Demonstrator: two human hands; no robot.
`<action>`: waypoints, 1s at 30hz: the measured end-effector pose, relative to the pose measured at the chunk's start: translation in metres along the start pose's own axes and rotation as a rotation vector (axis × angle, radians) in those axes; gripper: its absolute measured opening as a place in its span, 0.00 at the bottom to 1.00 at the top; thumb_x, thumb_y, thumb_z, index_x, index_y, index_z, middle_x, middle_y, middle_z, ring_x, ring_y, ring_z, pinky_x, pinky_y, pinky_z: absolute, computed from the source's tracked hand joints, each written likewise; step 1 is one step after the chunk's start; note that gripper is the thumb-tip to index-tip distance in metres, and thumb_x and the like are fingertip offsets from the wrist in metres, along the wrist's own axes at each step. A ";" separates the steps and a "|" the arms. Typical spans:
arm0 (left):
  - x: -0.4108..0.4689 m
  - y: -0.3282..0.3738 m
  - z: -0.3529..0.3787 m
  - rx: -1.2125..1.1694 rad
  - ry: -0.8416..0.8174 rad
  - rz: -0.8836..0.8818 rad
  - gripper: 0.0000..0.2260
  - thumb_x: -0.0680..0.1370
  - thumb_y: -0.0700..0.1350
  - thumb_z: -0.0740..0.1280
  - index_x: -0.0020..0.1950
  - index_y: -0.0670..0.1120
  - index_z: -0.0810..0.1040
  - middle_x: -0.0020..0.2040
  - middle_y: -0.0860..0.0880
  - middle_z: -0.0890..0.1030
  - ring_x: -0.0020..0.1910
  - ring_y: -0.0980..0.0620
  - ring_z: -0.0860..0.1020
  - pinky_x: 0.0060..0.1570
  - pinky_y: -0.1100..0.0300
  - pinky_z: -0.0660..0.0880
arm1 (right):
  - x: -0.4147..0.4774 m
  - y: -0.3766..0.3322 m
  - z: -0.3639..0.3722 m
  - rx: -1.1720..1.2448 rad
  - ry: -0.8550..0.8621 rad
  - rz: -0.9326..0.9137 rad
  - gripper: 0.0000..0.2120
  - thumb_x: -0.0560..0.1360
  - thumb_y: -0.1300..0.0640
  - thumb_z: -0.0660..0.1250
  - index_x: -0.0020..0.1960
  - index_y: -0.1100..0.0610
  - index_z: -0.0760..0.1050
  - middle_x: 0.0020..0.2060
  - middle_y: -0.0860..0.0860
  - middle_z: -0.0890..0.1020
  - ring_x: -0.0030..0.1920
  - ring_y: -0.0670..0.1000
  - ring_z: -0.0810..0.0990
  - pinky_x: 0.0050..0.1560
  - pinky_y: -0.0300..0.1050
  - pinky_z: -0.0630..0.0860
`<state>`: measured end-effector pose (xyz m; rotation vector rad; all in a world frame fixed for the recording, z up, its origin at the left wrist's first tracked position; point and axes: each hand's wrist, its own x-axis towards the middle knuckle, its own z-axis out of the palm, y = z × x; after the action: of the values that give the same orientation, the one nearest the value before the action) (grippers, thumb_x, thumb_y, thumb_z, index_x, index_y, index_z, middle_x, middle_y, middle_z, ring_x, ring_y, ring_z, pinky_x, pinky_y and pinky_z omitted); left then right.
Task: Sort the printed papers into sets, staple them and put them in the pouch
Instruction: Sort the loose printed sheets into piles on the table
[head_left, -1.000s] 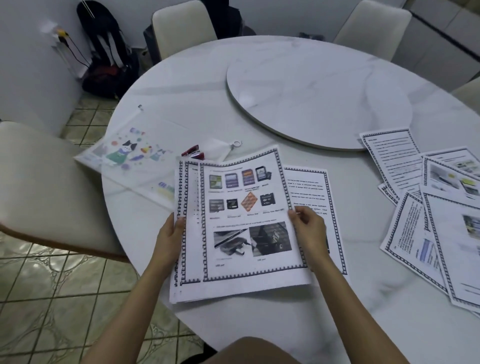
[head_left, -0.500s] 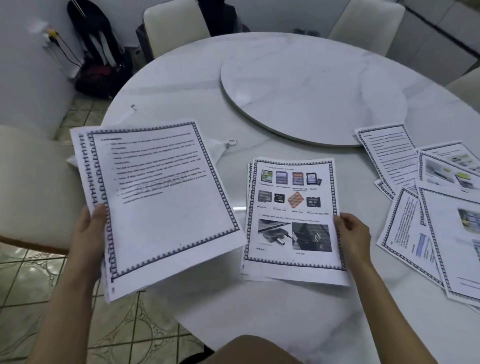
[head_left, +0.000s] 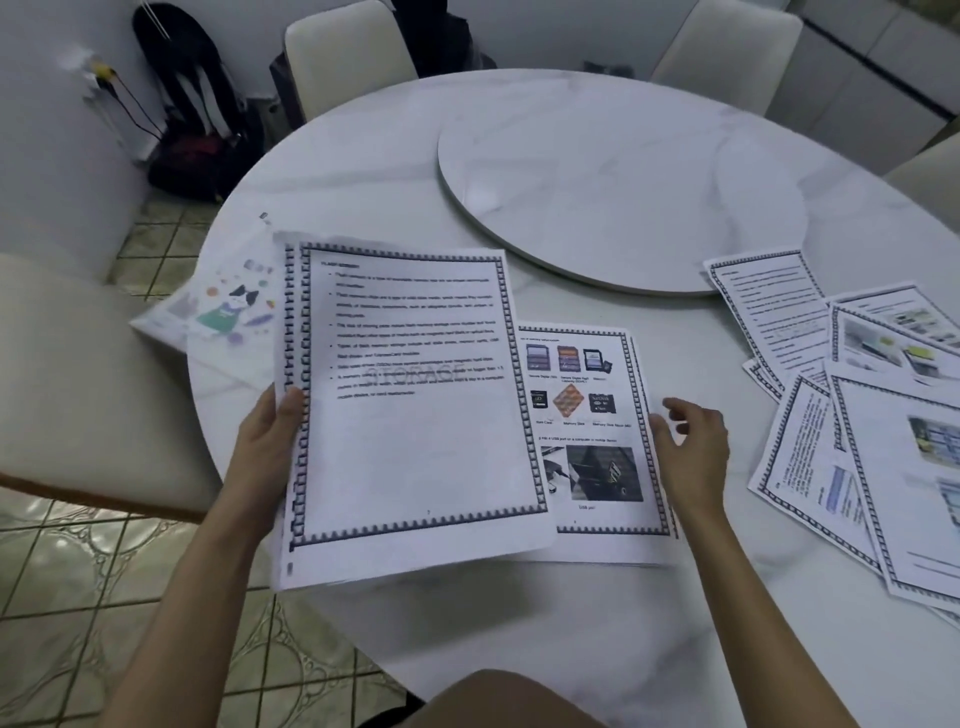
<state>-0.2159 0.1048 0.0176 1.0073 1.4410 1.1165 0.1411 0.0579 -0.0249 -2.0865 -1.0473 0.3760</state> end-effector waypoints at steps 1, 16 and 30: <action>-0.001 -0.001 0.003 0.005 -0.025 0.001 0.10 0.81 0.48 0.56 0.59 0.50 0.73 0.48 0.53 0.81 0.39 0.58 0.81 0.35 0.63 0.76 | -0.005 -0.009 0.001 0.051 -0.025 -0.004 0.13 0.77 0.60 0.63 0.61 0.60 0.75 0.56 0.59 0.75 0.54 0.54 0.75 0.53 0.37 0.67; -0.017 -0.006 0.043 -0.040 -0.158 -0.019 0.13 0.82 0.50 0.52 0.62 0.52 0.71 0.51 0.60 0.78 0.43 0.70 0.78 0.37 0.76 0.74 | -0.055 -0.074 0.017 0.306 -0.060 -0.099 0.03 0.73 0.62 0.69 0.43 0.55 0.76 0.39 0.49 0.77 0.37 0.34 0.74 0.39 0.23 0.67; 0.001 -0.004 -0.002 -0.023 0.032 0.023 0.11 0.82 0.49 0.52 0.54 0.54 0.73 0.40 0.61 0.83 0.37 0.67 0.80 0.34 0.72 0.76 | -0.004 -0.021 -0.003 0.222 0.014 0.113 0.08 0.77 0.59 0.64 0.51 0.61 0.79 0.43 0.50 0.80 0.46 0.48 0.76 0.49 0.38 0.67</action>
<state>-0.2187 0.1047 0.0131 0.9960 1.4418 1.1679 0.1283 0.0610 -0.0078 -1.9498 -0.8411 0.5090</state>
